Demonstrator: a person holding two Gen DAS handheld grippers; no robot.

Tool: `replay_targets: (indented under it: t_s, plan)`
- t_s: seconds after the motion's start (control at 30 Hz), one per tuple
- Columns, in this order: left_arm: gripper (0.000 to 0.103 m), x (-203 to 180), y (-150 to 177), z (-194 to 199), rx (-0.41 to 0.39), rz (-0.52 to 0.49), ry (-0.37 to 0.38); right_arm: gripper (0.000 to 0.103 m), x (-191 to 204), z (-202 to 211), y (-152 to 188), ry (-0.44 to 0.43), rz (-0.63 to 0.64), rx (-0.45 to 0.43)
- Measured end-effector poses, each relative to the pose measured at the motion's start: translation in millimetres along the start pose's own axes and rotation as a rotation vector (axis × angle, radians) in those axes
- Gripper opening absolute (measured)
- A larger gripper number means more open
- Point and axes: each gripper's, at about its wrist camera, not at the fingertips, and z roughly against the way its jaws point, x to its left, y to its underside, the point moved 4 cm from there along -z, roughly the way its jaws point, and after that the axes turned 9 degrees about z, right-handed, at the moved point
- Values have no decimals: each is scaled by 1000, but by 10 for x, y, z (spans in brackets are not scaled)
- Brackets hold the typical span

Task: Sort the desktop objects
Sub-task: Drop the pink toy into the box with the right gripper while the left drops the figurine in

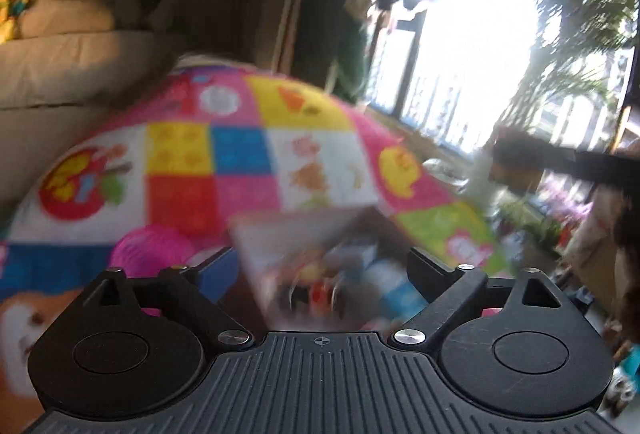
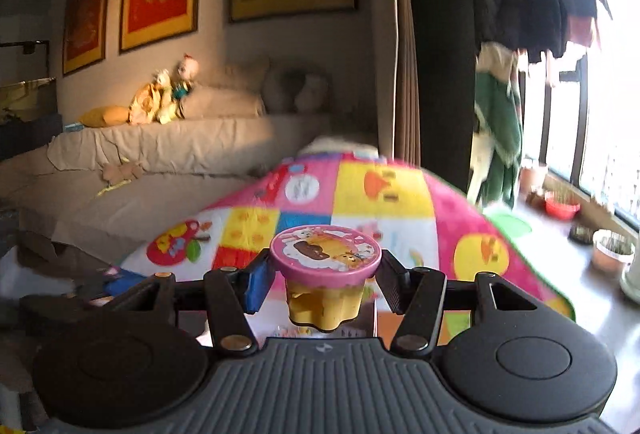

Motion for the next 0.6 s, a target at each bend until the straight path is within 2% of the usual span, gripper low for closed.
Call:
replay_targets:
  t_s: [0.17,0.33,0.4,0.53,0.6]
  plan:
    - [97,369,376,102,69,-88,-130,55,148,-447,92,-86,-43,85]
    - [100,596,623,173,125,-77,-160,56,464,-1046,184,-186,-94,193]
    - [100,686,665,180,135,-59,-179,60,540,-1208,232,-181,-115,224]
    - [100,884,698,103,145,-21,-218,60,594,-1133,308,-173,-96,221]
    - [100,946,667,34,127,-5,-240,66,595,-999,328,-170,-69,203]
